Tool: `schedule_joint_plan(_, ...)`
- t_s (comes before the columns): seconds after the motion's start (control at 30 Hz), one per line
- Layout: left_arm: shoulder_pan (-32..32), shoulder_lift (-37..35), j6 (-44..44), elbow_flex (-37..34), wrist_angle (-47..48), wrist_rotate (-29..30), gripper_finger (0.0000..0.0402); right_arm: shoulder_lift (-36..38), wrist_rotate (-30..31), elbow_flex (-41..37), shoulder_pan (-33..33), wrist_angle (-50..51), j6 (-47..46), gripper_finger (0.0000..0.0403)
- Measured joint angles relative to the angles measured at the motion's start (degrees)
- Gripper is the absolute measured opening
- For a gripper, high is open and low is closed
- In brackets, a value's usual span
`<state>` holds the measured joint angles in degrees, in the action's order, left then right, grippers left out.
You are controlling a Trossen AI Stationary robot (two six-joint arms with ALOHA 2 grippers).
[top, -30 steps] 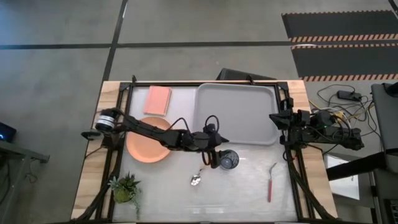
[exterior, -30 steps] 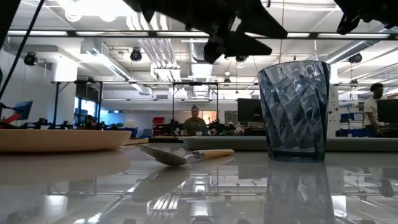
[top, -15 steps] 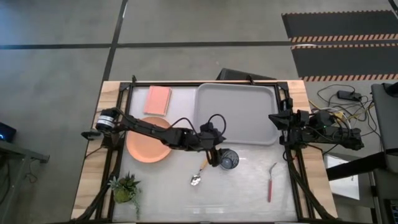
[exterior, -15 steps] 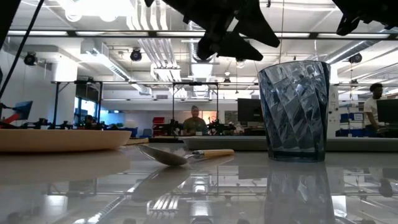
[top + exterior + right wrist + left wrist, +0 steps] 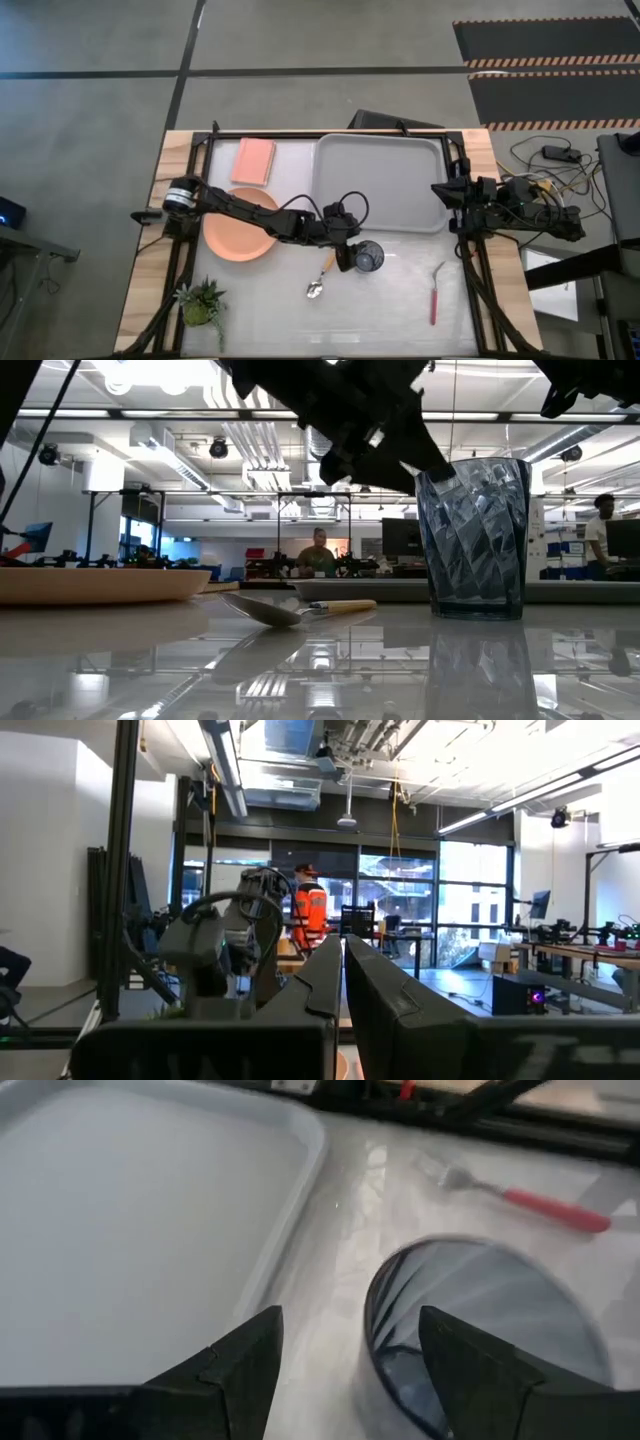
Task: Pick and place plate/cup/fork/spoon on tray
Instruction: Put the black cup on the top left of the gray serving tray
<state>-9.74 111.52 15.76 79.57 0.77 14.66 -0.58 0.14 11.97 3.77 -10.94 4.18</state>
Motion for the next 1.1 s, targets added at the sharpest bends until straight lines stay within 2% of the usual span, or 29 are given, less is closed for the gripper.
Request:
schedule_joint_plan(0.37,0.28,0.56,-0.06,-0.11,-0.21,-0.40,0.0216,0.00,0.37,0.00,0.00,-0.04,1.12,0.0009)
schedule_joint_plan(0.47,0.26,0.57,0.01,-0.11,0.50,-0.76,0.0204,0.02,0.49,0.00,0.01,-0.17,0.97,0.0009)
schedule_joint_plan(0.97,-0.11,0.64,0.38,-0.09,1.82,-0.90,0.0059,0.02,1.43,0.00,0.01,-0.33,0.86,0.0009)
schedule_joint_plan(1.1,-0.09,0.62,0.36,0.18,1.75,-3.15,0.0013,0.02,1.42,0.00,0.00,-0.29,0.77,0.0009)
